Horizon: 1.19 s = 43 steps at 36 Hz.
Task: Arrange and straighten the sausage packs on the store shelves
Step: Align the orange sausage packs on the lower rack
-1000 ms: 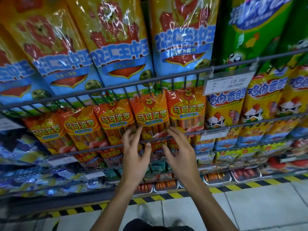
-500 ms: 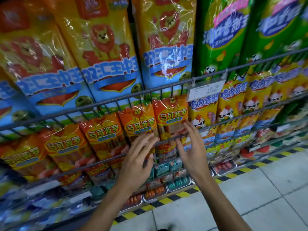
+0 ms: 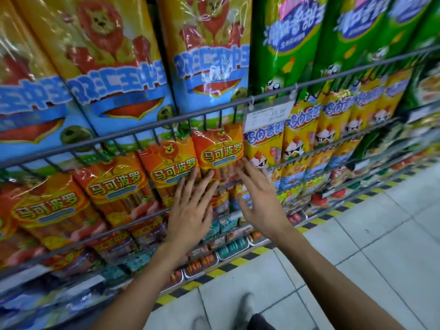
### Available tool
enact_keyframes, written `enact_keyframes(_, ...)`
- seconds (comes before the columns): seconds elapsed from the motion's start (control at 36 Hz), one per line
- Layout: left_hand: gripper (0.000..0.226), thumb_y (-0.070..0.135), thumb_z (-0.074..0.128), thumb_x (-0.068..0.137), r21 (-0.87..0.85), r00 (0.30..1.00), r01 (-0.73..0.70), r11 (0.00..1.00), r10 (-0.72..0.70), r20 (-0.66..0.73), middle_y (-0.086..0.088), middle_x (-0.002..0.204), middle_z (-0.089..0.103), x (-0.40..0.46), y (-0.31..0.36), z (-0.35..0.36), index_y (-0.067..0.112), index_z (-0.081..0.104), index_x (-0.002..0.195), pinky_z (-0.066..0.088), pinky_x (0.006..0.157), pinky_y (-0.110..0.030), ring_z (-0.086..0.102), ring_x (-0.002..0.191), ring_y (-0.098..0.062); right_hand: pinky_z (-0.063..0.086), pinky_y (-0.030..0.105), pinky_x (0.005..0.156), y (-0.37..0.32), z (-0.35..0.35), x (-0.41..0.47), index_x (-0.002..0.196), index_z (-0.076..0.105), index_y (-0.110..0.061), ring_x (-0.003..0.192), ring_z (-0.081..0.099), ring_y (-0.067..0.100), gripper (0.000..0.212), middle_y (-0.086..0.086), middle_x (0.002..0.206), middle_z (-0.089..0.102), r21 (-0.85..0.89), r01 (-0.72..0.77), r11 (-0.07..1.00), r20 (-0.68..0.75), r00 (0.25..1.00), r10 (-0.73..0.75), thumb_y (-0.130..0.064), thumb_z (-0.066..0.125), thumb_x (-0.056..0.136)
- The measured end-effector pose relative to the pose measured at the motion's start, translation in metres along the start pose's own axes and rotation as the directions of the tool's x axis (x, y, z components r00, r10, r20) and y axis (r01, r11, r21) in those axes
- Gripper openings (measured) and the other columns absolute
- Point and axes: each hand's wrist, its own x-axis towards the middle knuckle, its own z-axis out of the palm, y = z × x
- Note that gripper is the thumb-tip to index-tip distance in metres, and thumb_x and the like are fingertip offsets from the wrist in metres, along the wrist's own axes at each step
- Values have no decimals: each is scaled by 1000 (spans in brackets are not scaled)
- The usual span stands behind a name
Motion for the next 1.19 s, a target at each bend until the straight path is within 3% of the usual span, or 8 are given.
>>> enact_keyframes(0.17, 50, 10, 66, 97, -206, 990, 64, 976, -89, -111, -3, 161, 38, 11, 14, -3, 17, 55, 145, 19, 126, -49, 19, 154, -30, 18, 50, 124, 6, -9, 25, 153, 38, -13, 152, 19, 40, 57, 23, 160, 27, -44, 137, 990, -64, 988, -139, -32, 55, 102)
enact_keyframes(0.31, 55, 8, 62, 98, -125, 967, 164, 979, -185, -176, -5, 163, 33, 40, 33, -13, 15, 47, 151, 22, 125, -48, 20, 155, -27, 16, 46, 126, 25, -28, 58, 156, 32, -13, 156, 7, 32, 62, 16, 165, 16, -6, 278, 961, -80, 957, -278, -32, 55, 102)
enact_keyframes(0.53, 69, 22, 59, 101, 43, 918, 356, 934, -340, -201, -3, 169, 18, 75, 62, -14, 16, 26, 160, 19, 125, -53, 10, 157, -26, 17, 44, 124, 61, -40, 82, 159, 27, -14, 149, 23, 32, 71, 14, 158, 35, -36, 431, 901, -52, 900, -433, -39, 58, 100)
enact_keyframes(0.61, 70, 25, 59, 100, 79, 901, 398, 914, -374, -219, -7, 168, 19, 81, 70, -11, 16, 26, 160, 20, 123, -57, 12, 157, -29, 14, 45, 126, 60, -41, 87, 155, 35, -8, 145, 32, 32, 68, 16, 152, 44, -44, 445, 895, -67, 892, -447, -44, 55, 100)
enact_keyframes(0.72, 64, 25, 60, 99, 51, 870, 449, 892, -423, -254, -9, 165, 24, 89, 80, -9, 15, 34, 157, 23, 121, -57, 16, 155, -31, 18, 47, 125, 50, -37, 91, 145, 49, -5, 138, 40, 33, 67, 17, 143, 52, -4, 393, 919, -128, 912, -391, -50, 59, 96)
enact_keyframes(0.97, 78, 22, 65, 97, 23, 881, 423, 906, -405, -244, -11, 170, 9, 86, 80, 1, 14, 22, 161, 17, 122, -62, 4, 158, -33, 17, 47, 126, 55, -46, 77, 155, 35, -11, 152, 25, 26, 72, 9, 158, 37, 124, 362, 924, -108, 930, -351, -37, 66, 96)
enact_keyframes(1.08, 75, 17, 65, 96, -109, 863, 412, 905, -426, -273, -12, 170, 7, 85, 84, 12, 13, 26, 160, 14, 126, -55, 1, 157, -34, 13, 16, 122, 69, -55, 50, 156, 31, -17, 153, 13, 11, 70, -1, 165, 20, 314, 188, 931, -36, 982, -186, -28, 67, 97)
enact_keyframes(1.19, 58, 14, 62, 98, -162, 897, 326, 932, -358, -258, -12, 168, 12, 80, 91, 31, 14, 43, 153, 10, 128, -46, 4, 157, -34, 15, 10, 116, 87, -63, 26, 159, 24, -25, 152, 7, -2, 73, -11, 166, 14, 399, -56, 915, 32, 998, 47, -33, 64, 99)
